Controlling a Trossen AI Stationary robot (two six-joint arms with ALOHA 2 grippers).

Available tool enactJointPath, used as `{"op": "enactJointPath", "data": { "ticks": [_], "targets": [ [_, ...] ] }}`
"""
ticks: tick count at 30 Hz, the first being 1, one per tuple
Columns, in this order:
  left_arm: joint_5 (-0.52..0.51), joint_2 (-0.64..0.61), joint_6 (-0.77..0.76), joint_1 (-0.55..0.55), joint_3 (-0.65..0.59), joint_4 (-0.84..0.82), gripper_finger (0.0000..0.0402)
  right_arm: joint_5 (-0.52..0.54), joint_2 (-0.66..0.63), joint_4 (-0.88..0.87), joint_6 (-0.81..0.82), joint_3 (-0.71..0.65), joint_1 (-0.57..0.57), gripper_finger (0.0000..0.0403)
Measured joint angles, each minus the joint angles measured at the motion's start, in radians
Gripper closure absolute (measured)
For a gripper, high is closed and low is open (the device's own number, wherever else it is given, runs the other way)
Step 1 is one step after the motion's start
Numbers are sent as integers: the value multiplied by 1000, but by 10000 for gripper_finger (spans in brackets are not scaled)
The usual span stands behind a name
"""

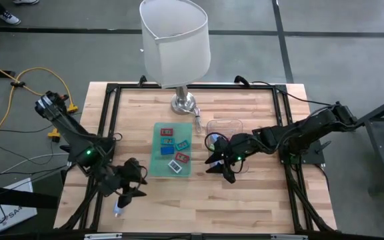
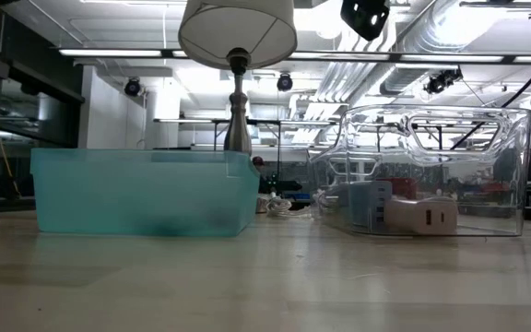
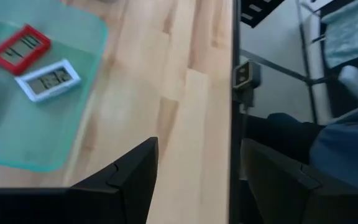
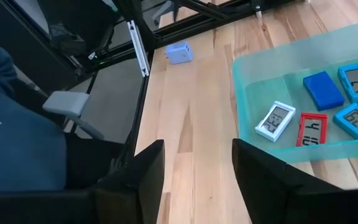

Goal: Pick & Place Office items
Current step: Put the violet charger adapter into the transparent bin

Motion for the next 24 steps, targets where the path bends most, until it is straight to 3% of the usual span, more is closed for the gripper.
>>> {"op": "enactJointPath", "data": {
  "ticks": [7, 24],
  "targets": [
    [6, 0, -40, -53, 25, 4, 186, 3, 0, -1, 0, 0, 0, 230],
    [36, 1, -10, -54, 26, 14, 186, 3, 1, 0, 0, 0, 0, 230]
  ]
}}
